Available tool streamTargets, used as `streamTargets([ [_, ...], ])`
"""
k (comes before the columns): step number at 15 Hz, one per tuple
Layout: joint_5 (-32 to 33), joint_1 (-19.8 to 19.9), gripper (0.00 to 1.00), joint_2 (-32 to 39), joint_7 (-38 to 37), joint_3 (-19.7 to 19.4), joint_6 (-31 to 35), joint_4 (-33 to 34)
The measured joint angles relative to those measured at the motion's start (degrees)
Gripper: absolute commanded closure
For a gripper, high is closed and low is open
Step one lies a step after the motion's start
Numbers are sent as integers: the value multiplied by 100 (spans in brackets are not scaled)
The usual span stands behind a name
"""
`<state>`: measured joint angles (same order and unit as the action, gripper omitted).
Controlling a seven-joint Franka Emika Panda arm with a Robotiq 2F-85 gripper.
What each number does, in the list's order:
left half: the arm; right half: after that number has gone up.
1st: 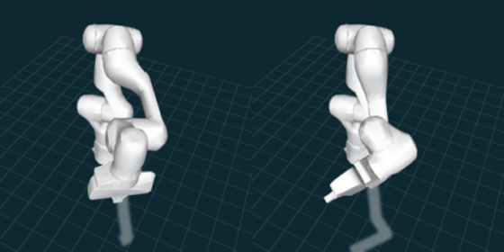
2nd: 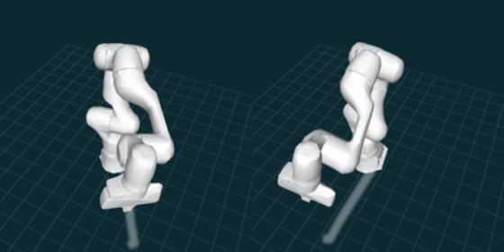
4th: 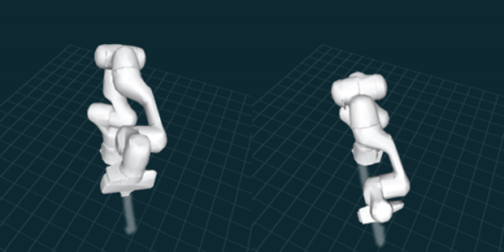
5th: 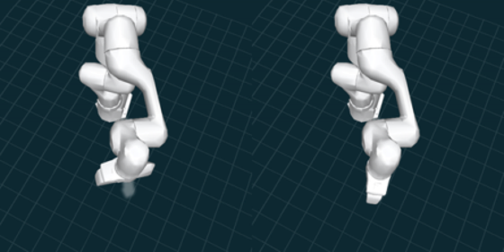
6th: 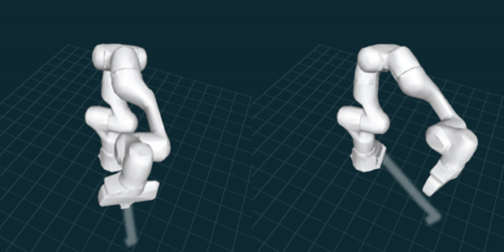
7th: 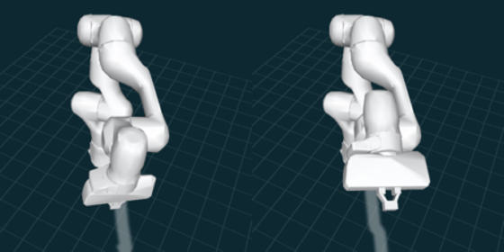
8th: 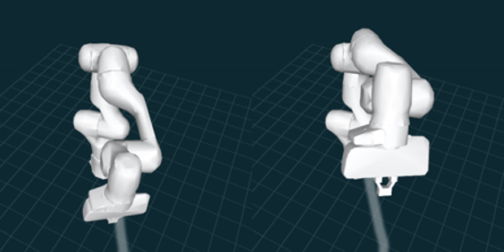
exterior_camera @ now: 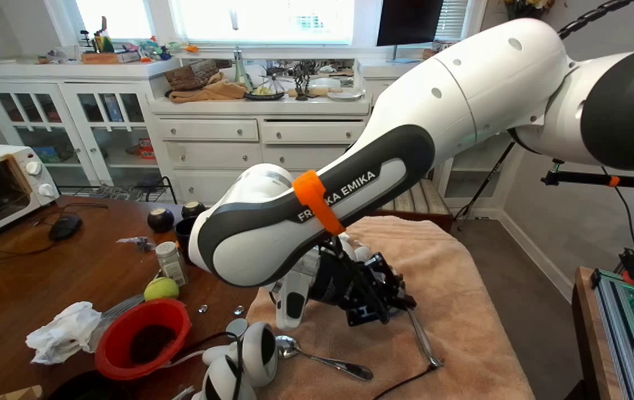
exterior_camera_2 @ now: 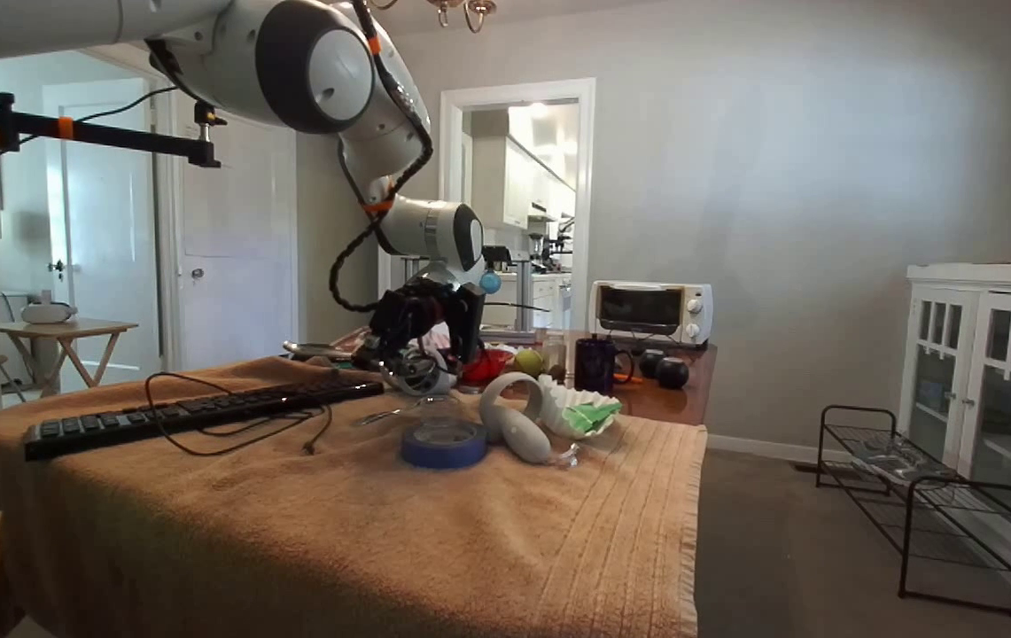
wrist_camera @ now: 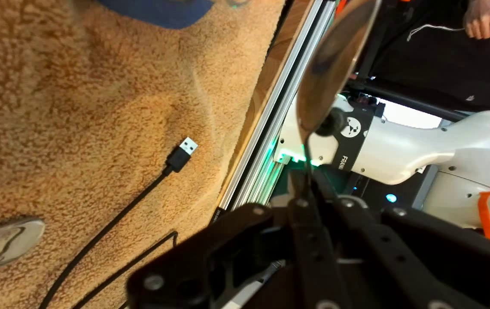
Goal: Use one silver spoon to place the toy car in the glass cup.
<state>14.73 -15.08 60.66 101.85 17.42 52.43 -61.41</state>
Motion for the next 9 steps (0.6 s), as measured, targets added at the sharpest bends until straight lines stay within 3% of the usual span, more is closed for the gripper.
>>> streamTargets([
  [9, 146, -36, 99, 9, 701, -15, 351, -3],
])
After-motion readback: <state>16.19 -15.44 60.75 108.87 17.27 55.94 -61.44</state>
